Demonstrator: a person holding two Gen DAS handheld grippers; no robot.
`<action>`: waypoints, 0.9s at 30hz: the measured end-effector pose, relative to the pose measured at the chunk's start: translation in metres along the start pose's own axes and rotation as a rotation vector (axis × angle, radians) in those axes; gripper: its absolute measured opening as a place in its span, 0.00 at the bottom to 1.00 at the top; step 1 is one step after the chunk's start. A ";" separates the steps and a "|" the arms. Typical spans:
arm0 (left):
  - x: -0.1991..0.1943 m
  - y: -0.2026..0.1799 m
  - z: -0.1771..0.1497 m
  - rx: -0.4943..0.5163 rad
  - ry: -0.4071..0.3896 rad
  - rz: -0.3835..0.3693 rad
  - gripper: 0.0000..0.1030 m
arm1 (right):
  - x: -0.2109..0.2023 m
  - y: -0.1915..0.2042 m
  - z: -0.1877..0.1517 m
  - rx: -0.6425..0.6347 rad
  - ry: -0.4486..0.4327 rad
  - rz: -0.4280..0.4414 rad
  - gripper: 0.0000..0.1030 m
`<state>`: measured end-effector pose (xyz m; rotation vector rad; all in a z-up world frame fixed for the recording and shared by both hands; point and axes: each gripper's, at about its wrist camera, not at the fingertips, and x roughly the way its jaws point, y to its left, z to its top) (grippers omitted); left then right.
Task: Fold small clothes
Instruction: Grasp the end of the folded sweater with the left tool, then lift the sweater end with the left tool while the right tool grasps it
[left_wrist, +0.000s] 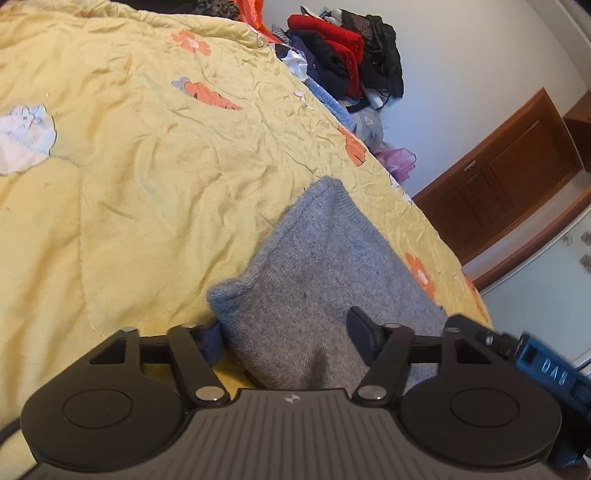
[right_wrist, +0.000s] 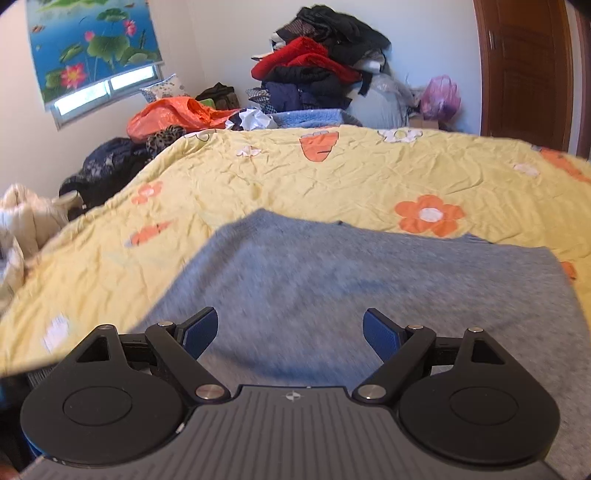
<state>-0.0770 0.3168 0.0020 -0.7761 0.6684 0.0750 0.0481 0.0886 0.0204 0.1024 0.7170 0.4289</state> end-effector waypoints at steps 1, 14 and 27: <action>0.001 0.001 0.000 -0.015 -0.003 0.005 0.42 | 0.005 0.001 0.007 0.007 0.015 0.003 0.83; -0.005 -0.050 -0.033 0.450 -0.117 0.077 0.05 | 0.110 0.051 0.081 -0.052 0.359 0.039 0.83; -0.002 -0.064 -0.052 0.618 -0.134 0.076 0.05 | 0.176 0.100 0.082 -0.200 0.585 -0.025 0.65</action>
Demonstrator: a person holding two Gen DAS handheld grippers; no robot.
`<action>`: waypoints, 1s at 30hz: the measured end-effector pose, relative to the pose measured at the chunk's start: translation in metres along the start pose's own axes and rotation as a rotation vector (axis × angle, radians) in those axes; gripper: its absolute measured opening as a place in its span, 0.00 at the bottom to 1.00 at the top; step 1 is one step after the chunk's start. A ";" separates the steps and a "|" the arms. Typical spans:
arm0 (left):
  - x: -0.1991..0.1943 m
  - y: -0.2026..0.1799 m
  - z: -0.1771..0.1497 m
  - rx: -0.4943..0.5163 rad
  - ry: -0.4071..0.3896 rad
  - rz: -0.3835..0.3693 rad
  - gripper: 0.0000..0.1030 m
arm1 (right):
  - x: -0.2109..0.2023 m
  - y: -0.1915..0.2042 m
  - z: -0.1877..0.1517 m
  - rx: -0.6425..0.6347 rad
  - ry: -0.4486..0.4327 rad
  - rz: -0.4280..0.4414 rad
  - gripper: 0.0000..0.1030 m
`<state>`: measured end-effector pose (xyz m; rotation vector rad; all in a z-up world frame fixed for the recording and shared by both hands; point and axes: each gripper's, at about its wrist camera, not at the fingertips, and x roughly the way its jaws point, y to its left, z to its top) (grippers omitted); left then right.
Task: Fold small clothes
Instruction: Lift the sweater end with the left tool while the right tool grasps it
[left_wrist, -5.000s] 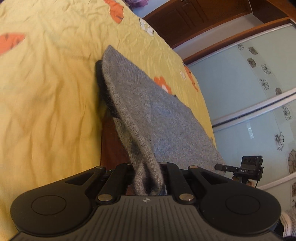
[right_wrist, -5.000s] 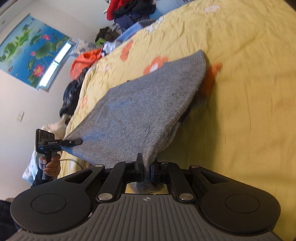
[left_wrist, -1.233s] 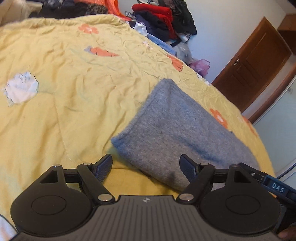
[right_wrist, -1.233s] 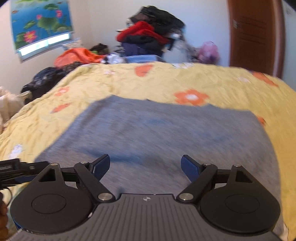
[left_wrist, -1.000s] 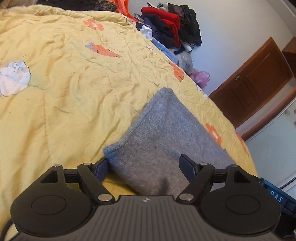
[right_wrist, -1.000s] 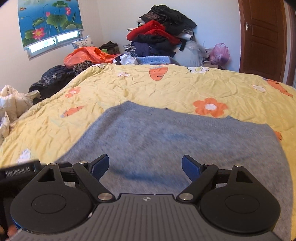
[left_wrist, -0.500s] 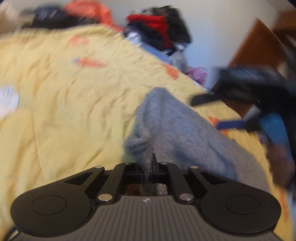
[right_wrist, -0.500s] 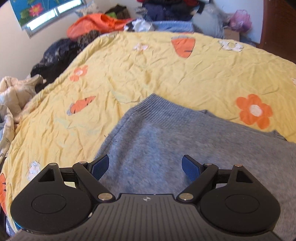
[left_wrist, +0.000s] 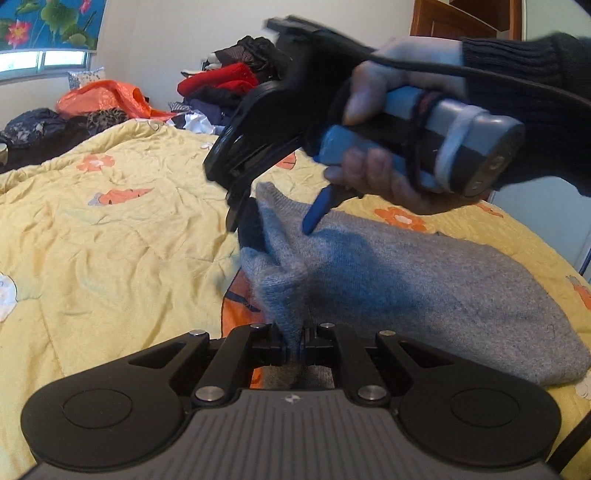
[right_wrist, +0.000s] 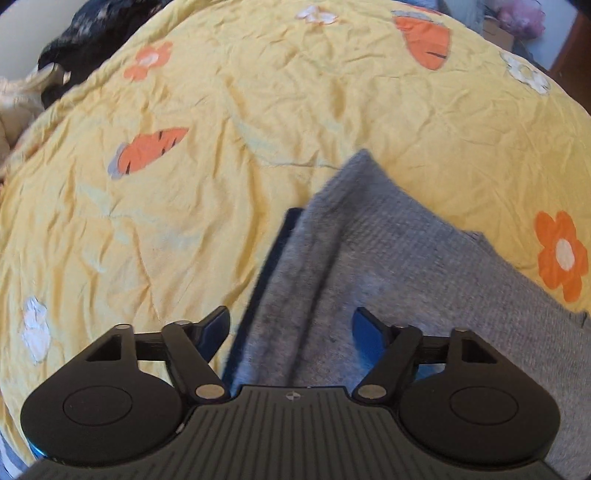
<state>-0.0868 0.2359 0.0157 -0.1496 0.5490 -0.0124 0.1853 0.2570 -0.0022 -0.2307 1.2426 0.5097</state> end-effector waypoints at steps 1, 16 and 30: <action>-0.001 -0.002 0.000 0.011 -0.007 0.000 0.05 | 0.003 0.006 0.001 -0.021 0.014 -0.005 0.64; -0.004 -0.014 -0.002 0.080 -0.032 0.000 0.05 | 0.016 0.020 0.019 -0.196 0.060 -0.128 0.16; -0.020 -0.057 0.014 0.197 -0.101 -0.046 0.05 | -0.068 -0.102 -0.023 0.009 -0.208 0.243 0.14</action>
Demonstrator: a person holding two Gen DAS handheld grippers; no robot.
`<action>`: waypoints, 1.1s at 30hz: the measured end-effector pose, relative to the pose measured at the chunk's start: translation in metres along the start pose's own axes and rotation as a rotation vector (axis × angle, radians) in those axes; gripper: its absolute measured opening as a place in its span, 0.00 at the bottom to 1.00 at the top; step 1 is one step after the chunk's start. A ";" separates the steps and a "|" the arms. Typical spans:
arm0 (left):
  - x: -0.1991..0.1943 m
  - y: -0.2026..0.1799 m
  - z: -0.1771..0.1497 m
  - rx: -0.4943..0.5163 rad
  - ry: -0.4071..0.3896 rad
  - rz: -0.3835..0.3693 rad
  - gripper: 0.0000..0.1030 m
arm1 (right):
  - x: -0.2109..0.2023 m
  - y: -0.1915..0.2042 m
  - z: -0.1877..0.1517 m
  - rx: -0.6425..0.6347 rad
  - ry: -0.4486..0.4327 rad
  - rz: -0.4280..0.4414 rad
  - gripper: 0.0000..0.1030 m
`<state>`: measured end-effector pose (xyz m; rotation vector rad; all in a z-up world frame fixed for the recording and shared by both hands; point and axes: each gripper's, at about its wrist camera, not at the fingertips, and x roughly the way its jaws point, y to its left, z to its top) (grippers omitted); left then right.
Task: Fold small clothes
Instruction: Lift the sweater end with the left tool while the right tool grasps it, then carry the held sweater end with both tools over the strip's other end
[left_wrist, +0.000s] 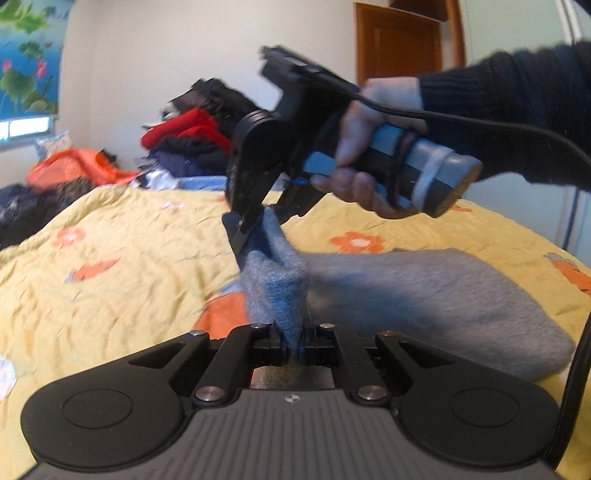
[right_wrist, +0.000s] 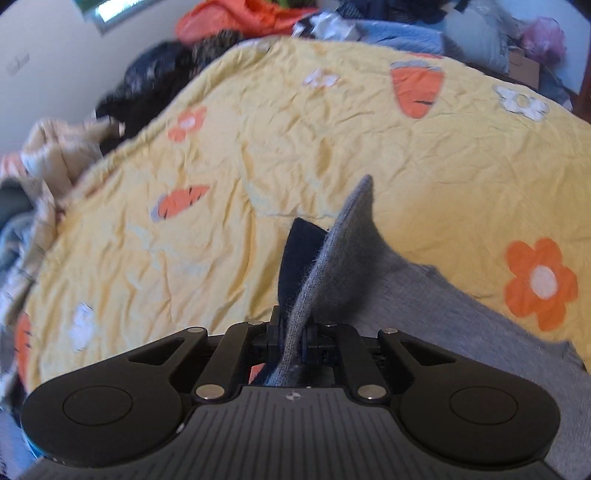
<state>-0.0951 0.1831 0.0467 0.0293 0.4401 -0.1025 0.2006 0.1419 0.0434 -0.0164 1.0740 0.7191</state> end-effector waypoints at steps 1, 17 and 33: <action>0.000 -0.008 0.003 0.014 -0.005 -0.012 0.05 | -0.011 -0.013 -0.004 0.021 -0.020 0.013 0.14; 0.035 -0.172 0.003 0.258 0.040 -0.250 0.05 | -0.099 -0.194 -0.123 0.241 -0.173 0.006 0.14; 0.087 -0.201 -0.017 0.374 0.119 -0.295 0.05 | -0.102 -0.247 -0.176 0.351 -0.273 0.084 0.13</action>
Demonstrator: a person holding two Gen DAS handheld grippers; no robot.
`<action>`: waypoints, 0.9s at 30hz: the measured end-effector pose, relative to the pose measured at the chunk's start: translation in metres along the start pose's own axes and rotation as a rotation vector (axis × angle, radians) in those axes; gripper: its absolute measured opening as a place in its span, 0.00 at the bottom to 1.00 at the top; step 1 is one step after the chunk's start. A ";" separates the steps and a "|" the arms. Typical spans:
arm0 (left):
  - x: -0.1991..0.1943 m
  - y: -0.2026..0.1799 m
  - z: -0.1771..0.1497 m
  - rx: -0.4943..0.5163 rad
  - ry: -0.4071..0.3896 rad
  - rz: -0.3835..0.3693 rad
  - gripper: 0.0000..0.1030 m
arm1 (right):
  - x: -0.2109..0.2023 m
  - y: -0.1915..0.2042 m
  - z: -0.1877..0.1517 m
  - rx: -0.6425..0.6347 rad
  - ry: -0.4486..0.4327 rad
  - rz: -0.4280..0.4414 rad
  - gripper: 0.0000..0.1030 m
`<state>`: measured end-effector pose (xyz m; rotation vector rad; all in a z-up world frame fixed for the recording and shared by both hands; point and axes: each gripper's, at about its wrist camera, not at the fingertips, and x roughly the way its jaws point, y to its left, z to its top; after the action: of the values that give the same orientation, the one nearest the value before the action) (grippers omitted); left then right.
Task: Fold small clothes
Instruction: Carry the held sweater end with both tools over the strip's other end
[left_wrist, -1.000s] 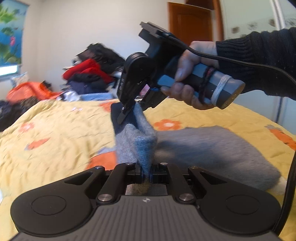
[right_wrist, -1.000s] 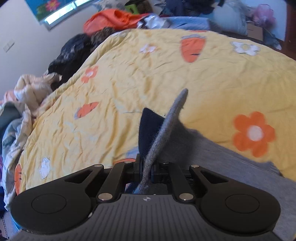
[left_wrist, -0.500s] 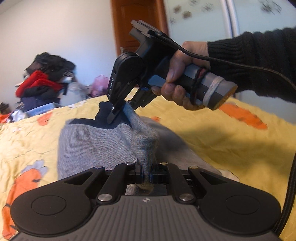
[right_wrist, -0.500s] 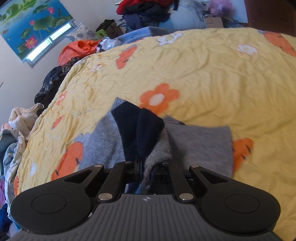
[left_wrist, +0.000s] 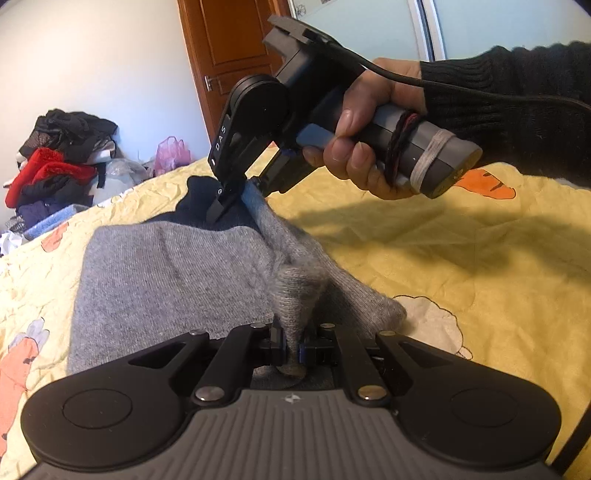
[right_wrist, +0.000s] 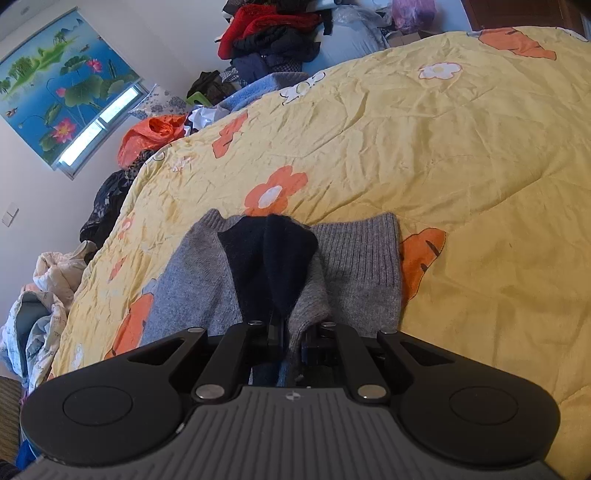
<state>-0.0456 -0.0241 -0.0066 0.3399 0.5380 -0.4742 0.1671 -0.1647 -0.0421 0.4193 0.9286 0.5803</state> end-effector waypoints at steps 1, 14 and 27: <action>0.006 0.005 0.004 0.001 0.006 -0.006 0.05 | 0.001 -0.001 0.000 0.007 0.001 0.002 0.13; -0.054 0.103 0.000 -0.031 -0.083 -0.200 0.33 | 0.004 -0.012 -0.003 0.096 -0.034 0.036 0.13; 0.001 0.245 0.000 -0.520 -0.038 -0.098 0.79 | -0.046 -0.030 -0.002 0.160 -0.180 -0.102 0.64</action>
<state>0.0801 0.1809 0.0380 -0.1938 0.6208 -0.4169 0.1527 -0.2169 -0.0317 0.5556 0.8207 0.3699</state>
